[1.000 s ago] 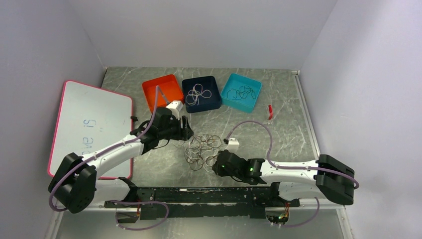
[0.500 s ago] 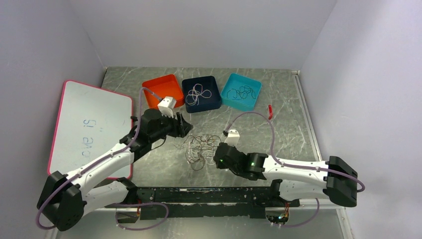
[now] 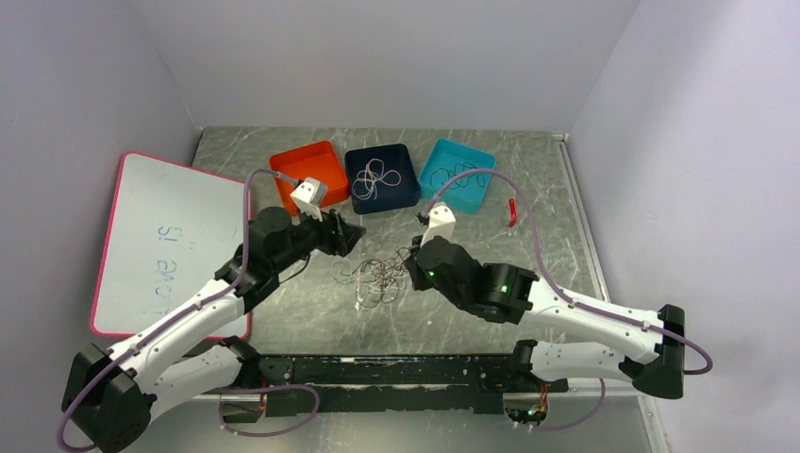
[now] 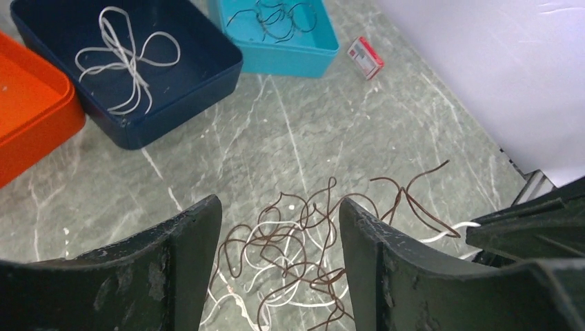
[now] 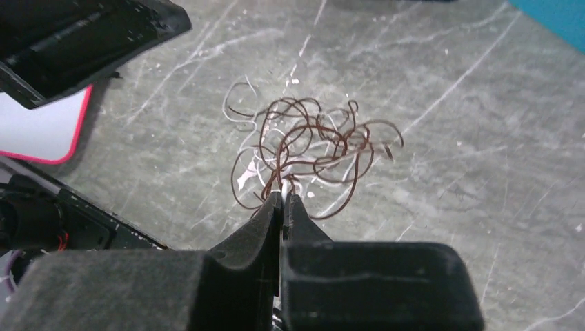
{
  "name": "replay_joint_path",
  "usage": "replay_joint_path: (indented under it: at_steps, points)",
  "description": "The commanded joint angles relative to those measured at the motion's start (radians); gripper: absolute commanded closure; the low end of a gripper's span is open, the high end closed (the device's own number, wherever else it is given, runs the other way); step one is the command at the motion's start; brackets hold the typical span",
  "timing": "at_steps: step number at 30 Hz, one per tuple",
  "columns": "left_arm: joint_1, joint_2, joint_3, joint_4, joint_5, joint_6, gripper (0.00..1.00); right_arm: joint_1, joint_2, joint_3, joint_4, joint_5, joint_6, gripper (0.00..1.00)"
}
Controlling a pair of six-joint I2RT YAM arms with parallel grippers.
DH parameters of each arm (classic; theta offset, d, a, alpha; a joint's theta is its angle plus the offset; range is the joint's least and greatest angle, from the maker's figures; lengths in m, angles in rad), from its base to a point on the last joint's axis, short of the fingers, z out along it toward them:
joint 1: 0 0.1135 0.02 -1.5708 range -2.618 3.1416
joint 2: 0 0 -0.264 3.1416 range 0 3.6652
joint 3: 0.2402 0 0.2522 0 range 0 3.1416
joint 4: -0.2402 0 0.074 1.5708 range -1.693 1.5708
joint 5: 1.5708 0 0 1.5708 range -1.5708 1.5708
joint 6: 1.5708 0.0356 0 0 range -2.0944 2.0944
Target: Untangle the cables
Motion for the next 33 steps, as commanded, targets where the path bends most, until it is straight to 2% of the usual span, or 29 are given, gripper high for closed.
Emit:
replay_joint_path:
  at_steps: [1,4,8,18,33]
  points:
    - [0.005,-0.035,0.058,0.075,0.099,0.049,0.31,-0.013,-0.004,0.084,-0.059,-0.083,-0.180,1.00]
    - [0.004,-0.034,0.083,0.071,0.155,0.073,0.31,-0.030,-0.008,0.150,-0.062,-0.212,-0.284,1.00]
    - [0.004,-0.026,0.096,0.070,0.217,0.095,0.31,-0.069,0.015,0.196,-0.100,-0.304,-0.365,1.00]
    - [0.004,-0.024,0.054,0.137,0.326,0.082,0.31,-0.259,0.055,0.239,-0.034,-0.488,-0.384,1.00]
    - [-0.023,0.184,0.162,0.299,0.498,0.120,0.33,-0.277,0.138,0.288,0.023,-0.489,-0.221,1.00]
